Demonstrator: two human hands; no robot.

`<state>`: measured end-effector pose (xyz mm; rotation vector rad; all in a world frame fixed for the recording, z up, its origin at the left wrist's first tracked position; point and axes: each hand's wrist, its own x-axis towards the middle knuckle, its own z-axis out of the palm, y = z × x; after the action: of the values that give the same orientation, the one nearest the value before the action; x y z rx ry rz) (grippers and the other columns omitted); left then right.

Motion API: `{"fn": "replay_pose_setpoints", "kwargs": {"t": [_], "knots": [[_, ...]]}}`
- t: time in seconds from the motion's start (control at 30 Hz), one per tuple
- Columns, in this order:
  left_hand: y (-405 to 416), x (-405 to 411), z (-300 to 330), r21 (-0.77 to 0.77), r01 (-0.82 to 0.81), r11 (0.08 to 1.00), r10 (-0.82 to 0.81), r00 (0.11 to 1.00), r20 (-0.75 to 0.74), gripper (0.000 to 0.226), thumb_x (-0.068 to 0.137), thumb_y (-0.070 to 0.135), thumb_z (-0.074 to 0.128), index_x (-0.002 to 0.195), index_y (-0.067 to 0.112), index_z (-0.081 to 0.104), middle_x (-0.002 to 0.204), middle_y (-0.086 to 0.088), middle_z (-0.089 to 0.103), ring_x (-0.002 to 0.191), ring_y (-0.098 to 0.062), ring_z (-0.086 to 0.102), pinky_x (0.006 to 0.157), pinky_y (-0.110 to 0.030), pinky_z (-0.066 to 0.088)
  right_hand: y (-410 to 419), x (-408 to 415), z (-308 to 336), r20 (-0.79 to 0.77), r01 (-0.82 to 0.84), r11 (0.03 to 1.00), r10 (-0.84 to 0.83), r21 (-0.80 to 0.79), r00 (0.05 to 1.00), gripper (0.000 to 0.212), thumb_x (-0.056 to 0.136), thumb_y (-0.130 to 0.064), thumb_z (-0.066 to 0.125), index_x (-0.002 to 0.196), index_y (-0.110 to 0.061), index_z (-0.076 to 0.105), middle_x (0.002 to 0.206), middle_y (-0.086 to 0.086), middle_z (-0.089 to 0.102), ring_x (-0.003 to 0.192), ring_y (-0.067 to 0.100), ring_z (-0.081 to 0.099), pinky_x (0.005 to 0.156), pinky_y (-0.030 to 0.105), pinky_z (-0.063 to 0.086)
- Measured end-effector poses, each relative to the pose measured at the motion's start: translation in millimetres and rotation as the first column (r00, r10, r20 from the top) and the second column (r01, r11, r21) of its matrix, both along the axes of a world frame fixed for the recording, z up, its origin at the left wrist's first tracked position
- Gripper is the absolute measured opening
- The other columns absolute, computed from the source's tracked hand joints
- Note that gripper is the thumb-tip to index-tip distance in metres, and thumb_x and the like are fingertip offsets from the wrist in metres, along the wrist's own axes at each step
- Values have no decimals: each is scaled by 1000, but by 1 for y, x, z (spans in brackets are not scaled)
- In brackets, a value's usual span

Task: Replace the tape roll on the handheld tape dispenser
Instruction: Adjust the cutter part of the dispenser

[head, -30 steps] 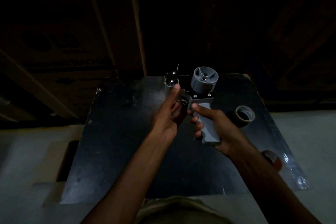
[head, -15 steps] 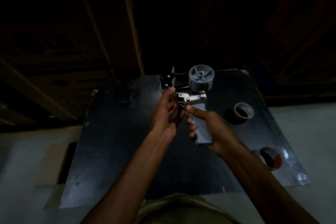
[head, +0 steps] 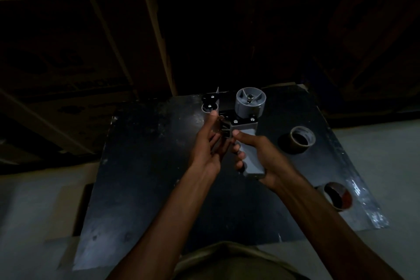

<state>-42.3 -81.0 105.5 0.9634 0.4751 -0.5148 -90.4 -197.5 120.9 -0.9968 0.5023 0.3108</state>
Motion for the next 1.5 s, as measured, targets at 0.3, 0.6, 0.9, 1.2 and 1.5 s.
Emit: {"fn": "replay_pose_setpoints", "kwargs": {"t": [0.3, 0.6, 0.9, 1.2, 1.5], "knots": [[-6, 5, -12, 32, -69, 997, 70, 997, -27, 71, 65, 50, 81, 119, 7, 66, 117, -17, 69, 104, -27, 70, 89, -37, 59, -5, 5, -10, -25, -15, 1000, 15, -20, 1000, 16, 92, -24, 65, 93, -10, 58, 65, 0, 54, 46, 8, 50, 42, 23, 45], [-9, 4, -25, 45, -105, 993, 107, 993, -52, 72, 63, 53, 84, 114, 6, 67, 110, -15, 72, 94, -25, 74, 83, -38, 60, -4, 9, -14, -29, 6, 998, -8, -55, 1000, 16, 90, -24, 67, 95, -9, 62, 64, 0, 58, 47, 8, 53, 42, 24, 46], [-13, 3, -35, 57, -115, 992, 118, 991, -59, 89, 49, 66, 84, 113, 6, 70, 105, -13, 75, 87, -23, 73, 70, -35, 59, -1, 16, -23, -10, 28, 998, -28, -54, 1000, 18, 90, -26, 68, 93, -9, 64, 65, 0, 61, 50, 9, 56, 45, 25, 48], [-22, -9, -38, 43, -122, 992, 125, 988, -91, 67, 69, 58, 75, 109, 5, 69, 73, -4, 73, 55, -12, 66, 43, -20, 47, -6, 22, -36, 3, 43, 998, -43, -55, 999, 20, 89, -28, 68, 95, -9, 65, 70, 3, 61, 55, 12, 56, 48, 25, 47], [-5, -9, -57, 31, -67, 997, 70, 992, -106, 68, 76, 70, 62, 112, 13, 68, 104, -12, 75, 92, -26, 72, 81, -38, 58, -12, 25, -58, -2, 17, 995, -17, -102, 1000, 23, 89, -34, 66, 93, -12, 64, 66, -1, 60, 52, 10, 54, 51, 26, 45]]}}
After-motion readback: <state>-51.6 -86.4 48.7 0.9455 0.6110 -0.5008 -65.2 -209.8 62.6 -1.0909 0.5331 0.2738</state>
